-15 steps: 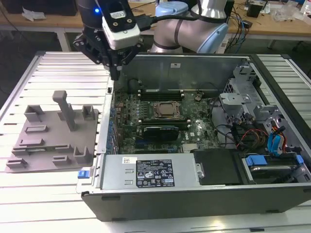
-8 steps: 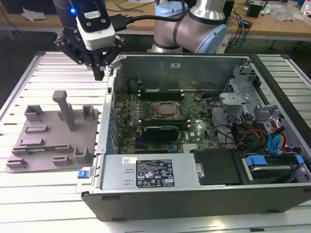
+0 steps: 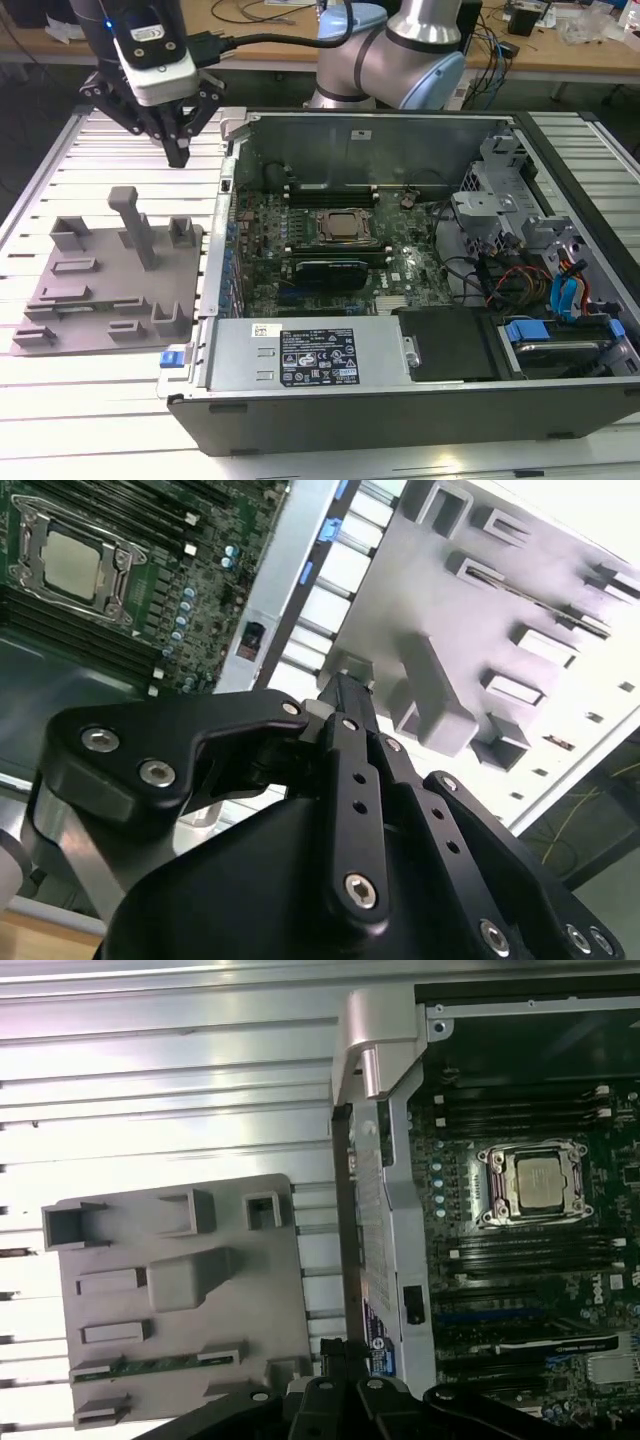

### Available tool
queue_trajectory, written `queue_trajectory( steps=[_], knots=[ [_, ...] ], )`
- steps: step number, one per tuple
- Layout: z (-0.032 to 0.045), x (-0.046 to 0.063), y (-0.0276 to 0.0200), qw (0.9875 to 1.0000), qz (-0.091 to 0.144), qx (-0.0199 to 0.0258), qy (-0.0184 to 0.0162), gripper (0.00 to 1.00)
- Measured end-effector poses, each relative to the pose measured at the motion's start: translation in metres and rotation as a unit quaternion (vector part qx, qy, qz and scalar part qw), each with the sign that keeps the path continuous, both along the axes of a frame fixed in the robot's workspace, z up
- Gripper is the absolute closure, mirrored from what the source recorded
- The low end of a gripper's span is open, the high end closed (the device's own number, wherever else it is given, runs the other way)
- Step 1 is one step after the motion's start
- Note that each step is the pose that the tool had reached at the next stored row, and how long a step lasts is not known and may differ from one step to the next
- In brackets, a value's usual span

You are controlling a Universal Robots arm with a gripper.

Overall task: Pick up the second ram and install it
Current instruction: 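Reach for the second ram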

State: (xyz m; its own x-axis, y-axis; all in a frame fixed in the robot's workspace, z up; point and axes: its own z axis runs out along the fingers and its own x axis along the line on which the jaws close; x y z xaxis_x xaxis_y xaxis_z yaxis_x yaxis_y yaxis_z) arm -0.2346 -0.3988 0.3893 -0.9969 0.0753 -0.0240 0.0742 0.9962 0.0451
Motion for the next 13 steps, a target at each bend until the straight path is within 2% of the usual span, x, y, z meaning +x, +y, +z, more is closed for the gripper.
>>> queue_trajectory(
  steps=[6,13],
  knots=[
    [-0.0017,-0.015,0.0,1.0,0.0,0.0,0.0,0.92],
    [-0.0025,-0.025,0.0,1.0,0.0,0.0,0.0,0.92]
  ],
)
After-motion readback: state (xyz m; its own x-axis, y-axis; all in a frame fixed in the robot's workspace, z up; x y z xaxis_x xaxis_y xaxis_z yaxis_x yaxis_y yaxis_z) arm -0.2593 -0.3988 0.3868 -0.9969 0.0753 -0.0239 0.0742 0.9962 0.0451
